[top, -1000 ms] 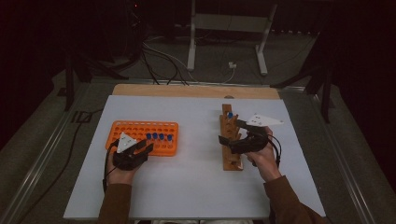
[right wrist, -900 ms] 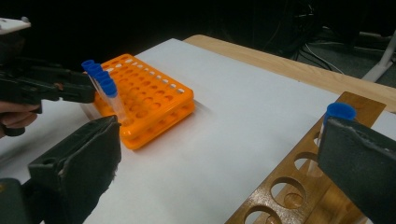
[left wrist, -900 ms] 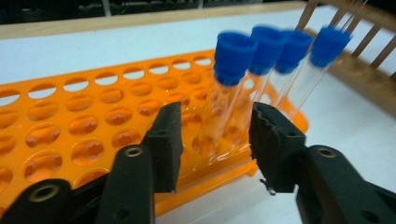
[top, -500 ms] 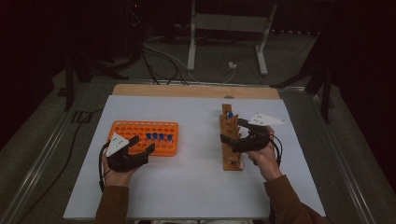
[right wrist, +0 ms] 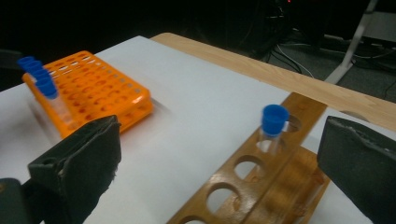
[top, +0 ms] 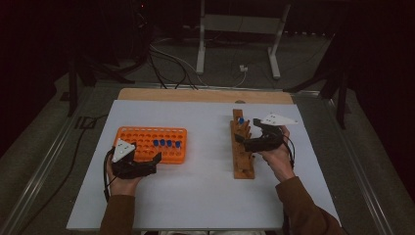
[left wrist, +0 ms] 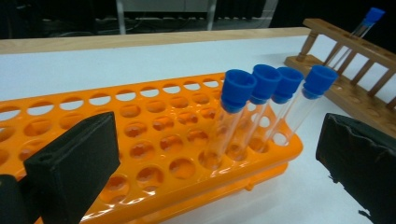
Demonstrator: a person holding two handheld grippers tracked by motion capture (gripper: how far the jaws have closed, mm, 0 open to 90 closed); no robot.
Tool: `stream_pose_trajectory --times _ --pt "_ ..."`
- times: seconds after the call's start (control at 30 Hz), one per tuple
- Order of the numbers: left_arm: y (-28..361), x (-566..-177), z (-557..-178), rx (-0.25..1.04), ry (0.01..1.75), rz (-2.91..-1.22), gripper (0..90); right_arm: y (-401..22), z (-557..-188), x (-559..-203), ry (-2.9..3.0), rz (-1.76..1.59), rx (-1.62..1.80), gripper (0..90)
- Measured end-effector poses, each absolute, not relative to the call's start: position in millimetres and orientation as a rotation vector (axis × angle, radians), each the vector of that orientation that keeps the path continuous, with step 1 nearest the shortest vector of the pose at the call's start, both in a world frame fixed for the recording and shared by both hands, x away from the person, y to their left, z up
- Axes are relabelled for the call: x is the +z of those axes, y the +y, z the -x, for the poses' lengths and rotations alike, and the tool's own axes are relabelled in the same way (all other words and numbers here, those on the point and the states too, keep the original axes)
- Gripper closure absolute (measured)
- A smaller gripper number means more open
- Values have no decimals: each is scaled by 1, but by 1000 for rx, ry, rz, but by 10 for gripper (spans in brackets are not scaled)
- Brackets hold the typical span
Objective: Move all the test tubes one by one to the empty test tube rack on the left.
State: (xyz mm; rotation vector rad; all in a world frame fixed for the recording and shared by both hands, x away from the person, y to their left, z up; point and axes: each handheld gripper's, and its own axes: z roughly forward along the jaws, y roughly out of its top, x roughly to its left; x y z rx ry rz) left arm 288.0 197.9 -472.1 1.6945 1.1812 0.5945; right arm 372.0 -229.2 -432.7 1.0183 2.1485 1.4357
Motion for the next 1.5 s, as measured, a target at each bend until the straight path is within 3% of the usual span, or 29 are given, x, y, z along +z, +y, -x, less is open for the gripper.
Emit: stream_pose_trajectory --times 0.5,0.83,0.93,1.07,1.23,1.4,1.5 --pt "201 -472 -288 591 1173 -1685 7 -228 -393 -449 2164 -1105 1382 3" --pt "200 -474 -288 612 1192 -1687 6 -223 -402 -456 2182 -1126 1323 96" --pt "199 -474 -288 612 1191 -1689 7 -223 -405 -457 2177 -1133 1321 192" --pt "199 -475 -288 612 1192 -1692 7 -220 -405 -458 2171 -1099 1285 428" --pt "198 -475 -289 608 1194 -1694 7 -219 -408 -462 2144 -1093 1254 622" --pt "198 -476 -289 607 1195 -1697 7 -220 -410 -464 2135 -1083 1236 738" --pt "198 -476 -289 608 1195 -1698 7 -220 -412 -465 2133 -1083 1242 744"
